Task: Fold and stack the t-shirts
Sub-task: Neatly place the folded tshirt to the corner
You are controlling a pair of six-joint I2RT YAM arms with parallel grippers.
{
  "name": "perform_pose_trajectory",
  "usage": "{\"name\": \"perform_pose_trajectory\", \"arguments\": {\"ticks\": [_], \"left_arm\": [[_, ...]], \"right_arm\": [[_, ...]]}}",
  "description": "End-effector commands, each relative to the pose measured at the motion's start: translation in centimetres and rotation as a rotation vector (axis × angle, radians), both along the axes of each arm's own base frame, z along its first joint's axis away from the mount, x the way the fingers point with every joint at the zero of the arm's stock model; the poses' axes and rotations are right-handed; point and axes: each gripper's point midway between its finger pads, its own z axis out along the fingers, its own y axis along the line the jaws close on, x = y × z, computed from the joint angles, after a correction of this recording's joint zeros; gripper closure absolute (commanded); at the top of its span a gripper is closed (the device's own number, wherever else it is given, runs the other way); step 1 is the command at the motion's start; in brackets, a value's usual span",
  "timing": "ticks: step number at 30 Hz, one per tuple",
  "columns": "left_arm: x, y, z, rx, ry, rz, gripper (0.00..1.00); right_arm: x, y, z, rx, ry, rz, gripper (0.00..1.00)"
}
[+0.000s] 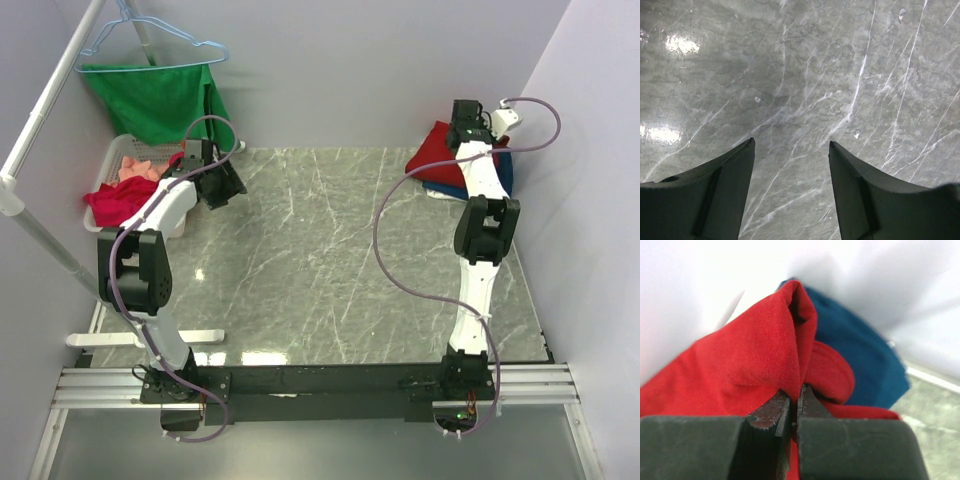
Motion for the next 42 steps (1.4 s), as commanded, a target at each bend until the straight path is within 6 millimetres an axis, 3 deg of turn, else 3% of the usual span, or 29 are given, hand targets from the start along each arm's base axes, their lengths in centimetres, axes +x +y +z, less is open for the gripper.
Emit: {"name": "perform_pose_trajectory", "arguments": {"ticks": [1, 8, 13, 17, 20, 27, 28, 30, 31, 32, 35, 36, 39, 40, 42], "left_arm": [[0.4, -0.6, 2.2, -0.01, -0.048, -0.025, 0.34], [0.7, -1.2, 2.4, -0.006, -0.049, -0.041, 0.34], [0.6, -1.4, 2.3, -0.006, -0.046, -0.044, 0.34], [0.5, -1.7, 2.5, -0.004, -0.048, -0.05, 0.34], [0.5, -1.8, 2.6, -0.004, -0.051, -0.051, 0.34], [0.3, -1.9, 2.8, 0.013, -0.058, -0.056, 0.34], [0.2, -1.9, 2.7, 0.016, -0.057, -0.057, 0.34], [0.2, -1.8, 3.0, 0.019, -0.068, -0.053, 0.34], [0.0, -1.7, 2.8, 0.019, -0.064, -0.051, 0.34], [-0.1, -1.8, 2.9, 0.021, -0.07, -0.057, 0.34], [-0.5, -1.7, 3.0, 0.022, -0.08, -0.059, 0.34], [-0.5, -1.8, 3.1, 0.022, -0.085, -0.061, 0.34], [-1.2, -1.8, 2.8, 0.024, -0.078, -0.068, 0.34], [-1.5, -1.8, 2.5, 0.028, -0.072, -0.069, 0.34], [-1.9, -1.7, 2.9, 0.034, -0.078, -0.074, 0.34]], "right_arm": [[-2.1, -4.3, 1.3, -0.096, 0.035, -0.104, 1.0], [-3.8, -8.2, 0.0, -0.058, 0.064, -0.149, 1.0], [-3.6, -9.0, -0.5, -0.054, 0.075, -0.132, 0.98], [-3.0, -9.0, -0.2, -0.06, 0.087, -0.1, 0.51], [-2.7, -8.7, 0.2, -0.051, 0.069, -0.067, 0.31], [-3.2, -7.9, 1.4, -0.022, 0.039, -0.057, 0.23], [-3.1, -7.6, 1.5, -0.014, 0.029, -0.043, 0.23], [-2.7, -6.8, 3.6, -0.024, -0.022, -0.005, 0.24], [-2.9, -6.2, 2.4, -0.016, -0.001, 0.02, 0.24], [-2.4, -4.6, 3.6, -0.027, -0.012, 0.074, 0.24], [-2.0, -2.1, 4.1, -0.099, 0.021, 0.126, 0.23], [-1.3, 0.3, 4.5, -0.125, 0.022, 0.157, 0.23], [-1.0, 2.9, 5.0, -0.21, 0.077, 0.157, 0.22], [-0.6, 4.8, 5.1, -0.225, 0.085, 0.18, 0.21], [-0.5, 6.3, 5.4, -0.246, 0.099, 0.176, 0.21]]}}
